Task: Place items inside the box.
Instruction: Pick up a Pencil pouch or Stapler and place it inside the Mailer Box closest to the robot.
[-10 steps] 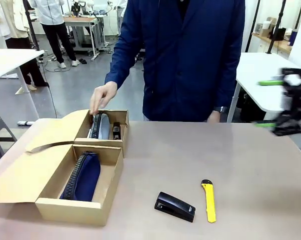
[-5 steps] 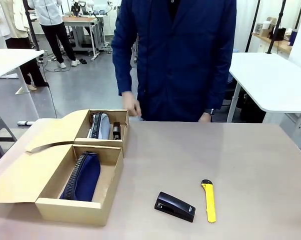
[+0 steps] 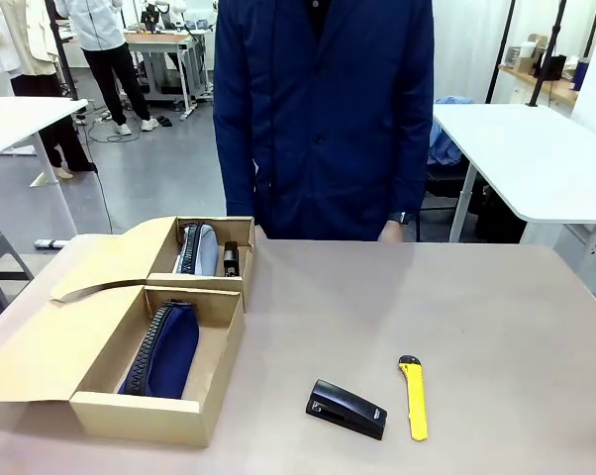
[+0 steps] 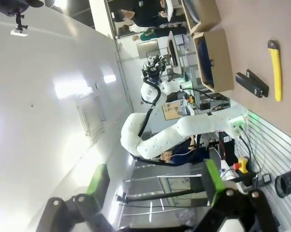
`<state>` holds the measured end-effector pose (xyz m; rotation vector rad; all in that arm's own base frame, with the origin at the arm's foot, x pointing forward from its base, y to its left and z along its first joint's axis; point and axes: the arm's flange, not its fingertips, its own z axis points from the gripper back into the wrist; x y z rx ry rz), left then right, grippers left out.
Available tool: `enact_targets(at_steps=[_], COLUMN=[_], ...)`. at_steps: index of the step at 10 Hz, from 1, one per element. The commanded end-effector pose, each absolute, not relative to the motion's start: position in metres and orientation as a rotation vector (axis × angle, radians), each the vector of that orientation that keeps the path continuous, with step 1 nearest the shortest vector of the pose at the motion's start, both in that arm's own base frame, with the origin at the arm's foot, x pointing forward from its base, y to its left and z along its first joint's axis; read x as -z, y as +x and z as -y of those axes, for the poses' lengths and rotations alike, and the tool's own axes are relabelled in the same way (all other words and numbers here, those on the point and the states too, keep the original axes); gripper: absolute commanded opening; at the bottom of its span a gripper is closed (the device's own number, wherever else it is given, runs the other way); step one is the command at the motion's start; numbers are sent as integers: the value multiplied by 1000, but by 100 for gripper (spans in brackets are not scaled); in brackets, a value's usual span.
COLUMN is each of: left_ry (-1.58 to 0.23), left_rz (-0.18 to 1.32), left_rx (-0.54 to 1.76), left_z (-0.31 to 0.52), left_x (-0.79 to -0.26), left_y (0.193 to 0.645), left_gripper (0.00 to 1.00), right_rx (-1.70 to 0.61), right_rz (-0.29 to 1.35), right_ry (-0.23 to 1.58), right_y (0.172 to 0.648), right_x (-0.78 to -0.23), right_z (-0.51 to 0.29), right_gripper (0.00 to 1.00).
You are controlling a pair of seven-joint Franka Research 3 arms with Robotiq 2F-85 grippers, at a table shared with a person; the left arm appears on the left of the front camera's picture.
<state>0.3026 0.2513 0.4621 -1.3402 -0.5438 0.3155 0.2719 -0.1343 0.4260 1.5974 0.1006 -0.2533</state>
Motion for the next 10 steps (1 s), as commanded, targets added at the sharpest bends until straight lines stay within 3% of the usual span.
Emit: enact_targets(at_steps=[1, 10], left_ry=[-1346, -1346], left_rz=[554, 554], left_rx=[-296, -296], left_z=[-250, -250], left_x=[-464, -464], left_y=[301, 301], left_gripper=[100, 100], right_rx=[264, 264], right_rz=[-128, -128], right_ry=[1591, 1591], right_y=[271, 271], right_x=[-435, -435], right_z=[136, 136], right_gripper=[100, 100])
